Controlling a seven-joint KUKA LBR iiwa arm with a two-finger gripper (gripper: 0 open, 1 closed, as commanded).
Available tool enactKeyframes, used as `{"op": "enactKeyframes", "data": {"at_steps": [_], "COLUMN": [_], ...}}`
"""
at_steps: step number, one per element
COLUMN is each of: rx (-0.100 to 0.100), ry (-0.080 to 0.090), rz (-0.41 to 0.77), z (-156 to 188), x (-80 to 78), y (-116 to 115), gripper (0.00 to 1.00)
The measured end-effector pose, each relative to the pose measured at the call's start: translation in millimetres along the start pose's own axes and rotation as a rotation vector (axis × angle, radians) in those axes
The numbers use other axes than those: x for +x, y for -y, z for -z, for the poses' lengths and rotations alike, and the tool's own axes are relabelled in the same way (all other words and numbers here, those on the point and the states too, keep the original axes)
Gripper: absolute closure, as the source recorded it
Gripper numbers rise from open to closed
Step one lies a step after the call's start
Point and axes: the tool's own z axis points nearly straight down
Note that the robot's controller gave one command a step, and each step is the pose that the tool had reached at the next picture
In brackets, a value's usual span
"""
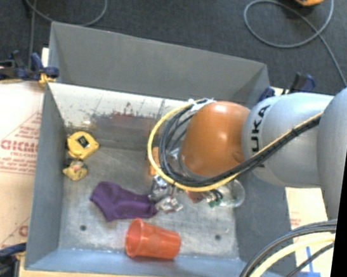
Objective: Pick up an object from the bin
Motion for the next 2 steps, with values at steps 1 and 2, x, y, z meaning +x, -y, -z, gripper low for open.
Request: {"op": "enactKeyframes", "data": {"at_steps": [1, 2], "rx": [-0.002, 0.001], "ry": [-0.005, 0.001], "rz": [0.006, -0.001], "z": [46, 187], "x": [0.6, 15.3], "y": [0, 17], "gripper": [1.00, 1.00]}}
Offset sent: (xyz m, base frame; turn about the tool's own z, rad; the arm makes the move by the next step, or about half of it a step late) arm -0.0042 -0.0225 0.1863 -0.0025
